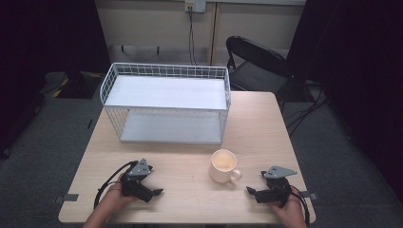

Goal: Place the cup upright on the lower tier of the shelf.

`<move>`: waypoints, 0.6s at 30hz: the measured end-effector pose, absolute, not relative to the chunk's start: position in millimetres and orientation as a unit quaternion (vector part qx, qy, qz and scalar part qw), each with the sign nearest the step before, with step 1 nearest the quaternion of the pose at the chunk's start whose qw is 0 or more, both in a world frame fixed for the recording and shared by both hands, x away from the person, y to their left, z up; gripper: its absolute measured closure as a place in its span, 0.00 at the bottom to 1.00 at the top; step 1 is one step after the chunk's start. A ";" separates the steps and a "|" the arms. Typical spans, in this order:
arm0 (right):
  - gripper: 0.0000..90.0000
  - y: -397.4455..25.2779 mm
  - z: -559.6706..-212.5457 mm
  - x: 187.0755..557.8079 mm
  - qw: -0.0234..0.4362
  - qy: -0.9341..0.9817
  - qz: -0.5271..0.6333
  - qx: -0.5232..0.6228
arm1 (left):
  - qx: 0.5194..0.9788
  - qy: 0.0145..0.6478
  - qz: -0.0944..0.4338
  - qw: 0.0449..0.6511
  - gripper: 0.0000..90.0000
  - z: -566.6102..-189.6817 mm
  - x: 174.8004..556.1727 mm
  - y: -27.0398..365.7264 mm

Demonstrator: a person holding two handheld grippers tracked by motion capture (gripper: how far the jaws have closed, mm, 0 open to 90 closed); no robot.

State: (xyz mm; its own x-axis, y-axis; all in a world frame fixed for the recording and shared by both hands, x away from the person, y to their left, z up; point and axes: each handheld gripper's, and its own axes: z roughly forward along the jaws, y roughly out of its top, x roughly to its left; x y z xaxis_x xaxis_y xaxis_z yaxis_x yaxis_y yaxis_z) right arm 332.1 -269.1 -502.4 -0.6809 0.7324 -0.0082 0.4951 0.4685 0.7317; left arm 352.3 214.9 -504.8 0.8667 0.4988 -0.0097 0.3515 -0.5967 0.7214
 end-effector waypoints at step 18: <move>0.22 -242.1 -488.5 326.3 0.138 0.853 0.366 0.346 | 0.888 0.240 0.098 0.380 0.03 -504.8 352.1 214.8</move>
State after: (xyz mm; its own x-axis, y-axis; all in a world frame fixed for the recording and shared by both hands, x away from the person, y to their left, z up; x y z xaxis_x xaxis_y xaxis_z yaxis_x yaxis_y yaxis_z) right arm 326.3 -242.1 -488.5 -0.7225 0.6911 0.0179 0.4887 0.4922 0.7204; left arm 352.1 214.8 -504.8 0.8653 0.5012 -0.0090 0.3527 -0.5960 0.7214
